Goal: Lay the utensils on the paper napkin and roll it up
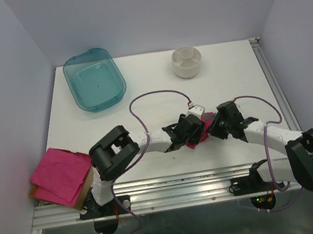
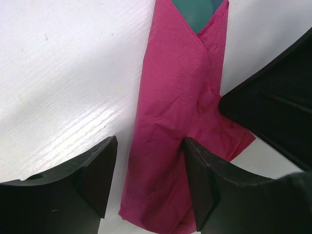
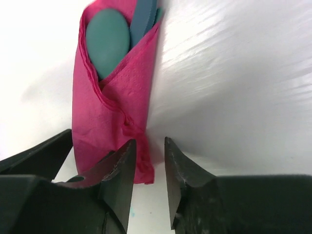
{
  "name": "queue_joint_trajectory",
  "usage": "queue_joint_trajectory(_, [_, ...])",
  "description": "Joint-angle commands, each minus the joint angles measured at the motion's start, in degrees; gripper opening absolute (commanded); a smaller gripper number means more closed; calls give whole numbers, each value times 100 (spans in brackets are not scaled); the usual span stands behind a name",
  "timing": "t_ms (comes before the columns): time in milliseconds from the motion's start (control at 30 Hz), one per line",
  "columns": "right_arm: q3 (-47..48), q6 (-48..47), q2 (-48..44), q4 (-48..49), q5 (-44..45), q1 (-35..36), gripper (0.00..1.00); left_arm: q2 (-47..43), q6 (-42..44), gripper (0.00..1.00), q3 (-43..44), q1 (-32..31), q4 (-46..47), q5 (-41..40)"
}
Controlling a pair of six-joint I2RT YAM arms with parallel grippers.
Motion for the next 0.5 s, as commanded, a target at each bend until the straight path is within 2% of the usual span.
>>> queue_joint_trajectory(0, [77, -275, -284, -522, 392, -235, 37, 104, 3, 66, -229, -10, -294, -134])
queue_joint_trajectory(67, [138, -371, -363, -505, 383, -358, 43, 78, 12, 66, -273, -19, -250, -126])
queue_joint_trajectory(233, [516, -1012, -153, -180, 85, -420, 51, -37, 64, 66, -361, -10, -180, -90])
queue_joint_trajectory(467, [718, -1409, 23, 198, -496, -411, 57, -90, 117, 66, -343, -10, -180, -47])
